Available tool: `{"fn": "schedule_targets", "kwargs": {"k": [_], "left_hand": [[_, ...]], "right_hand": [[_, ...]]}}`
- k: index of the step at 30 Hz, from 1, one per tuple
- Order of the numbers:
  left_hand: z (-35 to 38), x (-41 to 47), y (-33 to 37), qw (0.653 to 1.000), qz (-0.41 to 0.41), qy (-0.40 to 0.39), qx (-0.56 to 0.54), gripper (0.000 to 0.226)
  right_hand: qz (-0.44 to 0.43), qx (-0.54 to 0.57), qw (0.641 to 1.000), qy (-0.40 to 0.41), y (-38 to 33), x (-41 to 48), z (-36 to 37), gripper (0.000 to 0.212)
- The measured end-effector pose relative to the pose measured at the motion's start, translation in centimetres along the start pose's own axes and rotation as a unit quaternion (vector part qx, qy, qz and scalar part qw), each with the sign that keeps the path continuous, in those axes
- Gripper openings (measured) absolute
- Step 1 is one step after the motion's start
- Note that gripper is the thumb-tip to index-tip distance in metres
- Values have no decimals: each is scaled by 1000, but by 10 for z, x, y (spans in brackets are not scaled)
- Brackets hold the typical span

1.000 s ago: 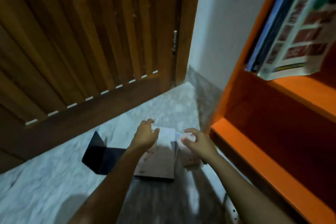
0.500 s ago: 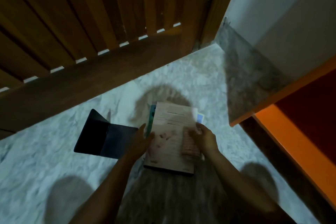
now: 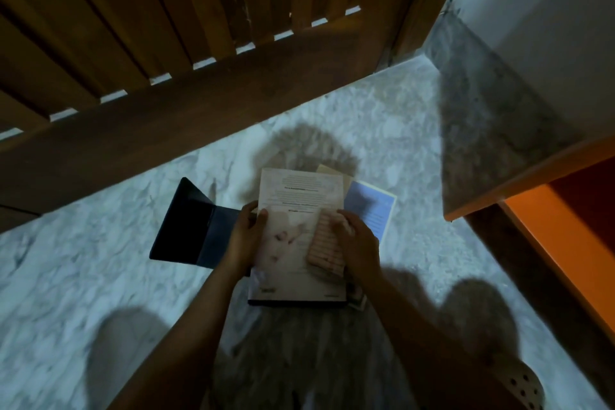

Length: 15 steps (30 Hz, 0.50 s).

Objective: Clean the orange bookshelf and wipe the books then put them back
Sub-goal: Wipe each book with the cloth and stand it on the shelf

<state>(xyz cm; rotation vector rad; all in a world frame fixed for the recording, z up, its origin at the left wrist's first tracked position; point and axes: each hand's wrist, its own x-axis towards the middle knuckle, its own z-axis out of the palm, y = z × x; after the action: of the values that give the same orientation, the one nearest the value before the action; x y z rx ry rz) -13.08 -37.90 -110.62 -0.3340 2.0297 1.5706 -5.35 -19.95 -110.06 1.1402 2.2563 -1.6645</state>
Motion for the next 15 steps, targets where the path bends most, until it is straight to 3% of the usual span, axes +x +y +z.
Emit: {"fn": "schedule_targets", "kwargs": {"k": [7, 10, 15], "left_hand": [[9, -26, 36, 995, 82, -39, -41, 46], [11, -44, 60, 990, 135, -30, -23, 46], [17, -86, 121, 974, 226, -9, 12, 43]], "right_hand": [[5, 14, 1000, 21, -13, -2, -12, 27], [-68, 1, 997, 41, -32, -7, -37, 27], [-188, 41, 971, 145, -113, -27, -80, 28]]}}
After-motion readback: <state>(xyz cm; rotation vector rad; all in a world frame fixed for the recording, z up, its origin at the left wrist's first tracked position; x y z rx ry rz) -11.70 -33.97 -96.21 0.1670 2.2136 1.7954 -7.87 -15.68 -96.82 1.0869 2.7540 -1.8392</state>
